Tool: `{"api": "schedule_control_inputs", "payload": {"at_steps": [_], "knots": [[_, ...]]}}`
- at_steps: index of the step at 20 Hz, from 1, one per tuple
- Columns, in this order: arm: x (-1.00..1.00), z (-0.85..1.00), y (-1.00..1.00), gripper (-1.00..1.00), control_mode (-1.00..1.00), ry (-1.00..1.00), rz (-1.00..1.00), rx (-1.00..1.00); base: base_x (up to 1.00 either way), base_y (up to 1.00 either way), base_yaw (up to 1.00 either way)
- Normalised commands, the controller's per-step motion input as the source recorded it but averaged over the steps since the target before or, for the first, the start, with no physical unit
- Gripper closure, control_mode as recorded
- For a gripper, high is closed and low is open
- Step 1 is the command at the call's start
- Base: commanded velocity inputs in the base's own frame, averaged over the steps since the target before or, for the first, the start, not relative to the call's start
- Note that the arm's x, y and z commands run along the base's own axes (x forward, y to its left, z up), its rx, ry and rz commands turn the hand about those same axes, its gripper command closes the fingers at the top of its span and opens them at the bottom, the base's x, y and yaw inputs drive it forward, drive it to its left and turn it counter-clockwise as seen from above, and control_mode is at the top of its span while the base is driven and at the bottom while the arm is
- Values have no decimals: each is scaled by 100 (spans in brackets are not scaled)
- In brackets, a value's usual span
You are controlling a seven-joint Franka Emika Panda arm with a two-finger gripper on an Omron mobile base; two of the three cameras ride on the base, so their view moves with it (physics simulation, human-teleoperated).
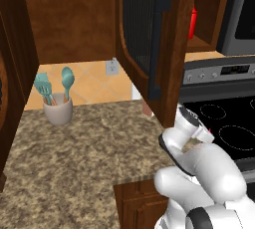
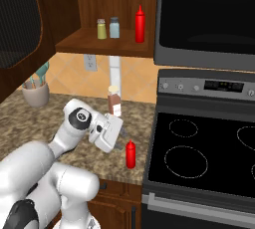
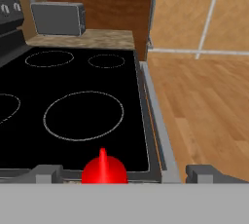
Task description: Put the shaker and condiment bottle from the counter next to their counterparts in the cabinet.
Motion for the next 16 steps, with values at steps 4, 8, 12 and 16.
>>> {"api": "schedule_control_inputs", "payload": {"at_steps": [4, 8, 12, 16], "knots": [[28, -23, 2, -100, -100, 0, 0, 0, 0, 0, 0], [9, -44, 0, -100, -100, 0, -1, 0, 0, 0, 0], [20, -33, 0, -100, -100, -1, 0, 0, 0, 0, 0], [3, -12, -5, -100, -100, 0, 0, 0, 0, 0, 0]]}}
